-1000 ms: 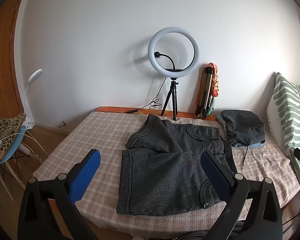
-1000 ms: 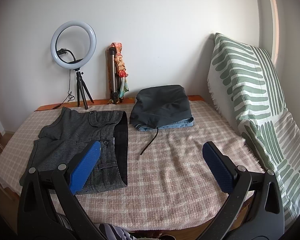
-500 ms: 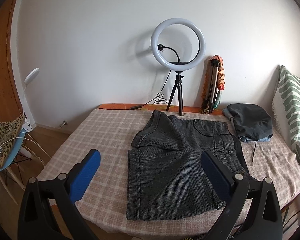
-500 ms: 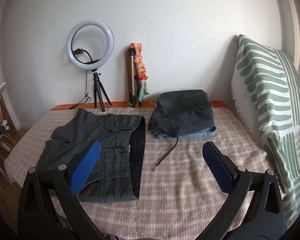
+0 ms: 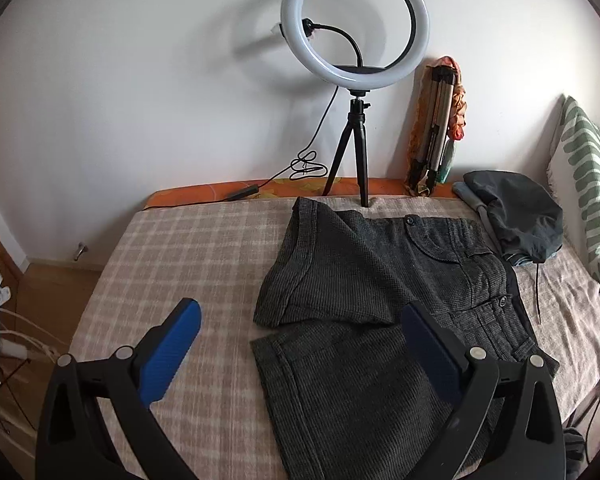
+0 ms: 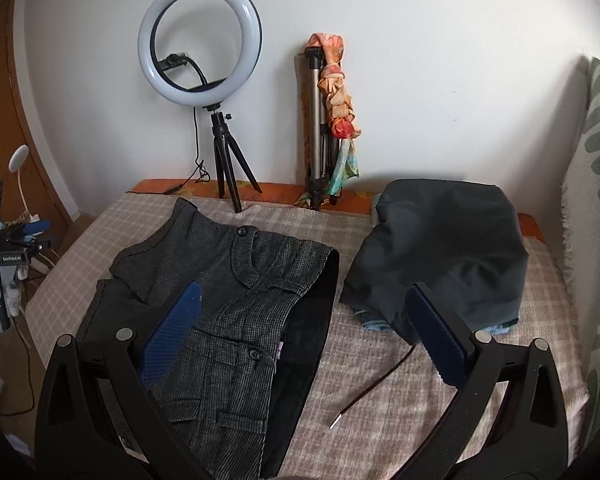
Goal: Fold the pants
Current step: 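Reach the right tool to the grey pants waistband and close it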
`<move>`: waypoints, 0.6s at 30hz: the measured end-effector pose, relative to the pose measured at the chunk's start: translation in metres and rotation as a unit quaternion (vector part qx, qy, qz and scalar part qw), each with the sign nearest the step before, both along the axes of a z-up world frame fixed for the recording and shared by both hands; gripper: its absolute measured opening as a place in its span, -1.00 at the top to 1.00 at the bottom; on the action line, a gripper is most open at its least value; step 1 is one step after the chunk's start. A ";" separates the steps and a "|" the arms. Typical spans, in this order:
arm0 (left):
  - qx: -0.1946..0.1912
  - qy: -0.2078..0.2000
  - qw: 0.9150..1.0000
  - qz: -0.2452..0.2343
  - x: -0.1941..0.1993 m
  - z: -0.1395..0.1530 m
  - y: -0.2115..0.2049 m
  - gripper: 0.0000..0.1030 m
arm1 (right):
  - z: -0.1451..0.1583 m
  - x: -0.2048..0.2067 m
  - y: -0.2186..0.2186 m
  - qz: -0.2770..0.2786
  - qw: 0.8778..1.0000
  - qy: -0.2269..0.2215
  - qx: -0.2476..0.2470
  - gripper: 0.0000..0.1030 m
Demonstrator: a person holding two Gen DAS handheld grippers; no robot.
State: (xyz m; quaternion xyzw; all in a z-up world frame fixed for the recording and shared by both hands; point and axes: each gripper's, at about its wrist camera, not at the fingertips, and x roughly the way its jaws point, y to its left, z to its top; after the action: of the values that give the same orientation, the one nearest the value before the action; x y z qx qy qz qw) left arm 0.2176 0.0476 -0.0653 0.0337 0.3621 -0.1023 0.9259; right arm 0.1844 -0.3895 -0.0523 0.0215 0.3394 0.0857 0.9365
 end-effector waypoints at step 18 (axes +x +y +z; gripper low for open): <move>-0.035 0.115 0.991 -0.057 0.208 -0.073 -0.034 -0.96 | -0.121 0.207 0.021 0.070 0.986 0.154 0.002 -0.70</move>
State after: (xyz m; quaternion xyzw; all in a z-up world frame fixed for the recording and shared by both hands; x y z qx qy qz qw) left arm 0.4260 0.0132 -0.1381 0.0099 0.4602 -0.1704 0.8713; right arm 0.3914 -0.3683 -0.1736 0.0126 0.4798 0.1475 0.8648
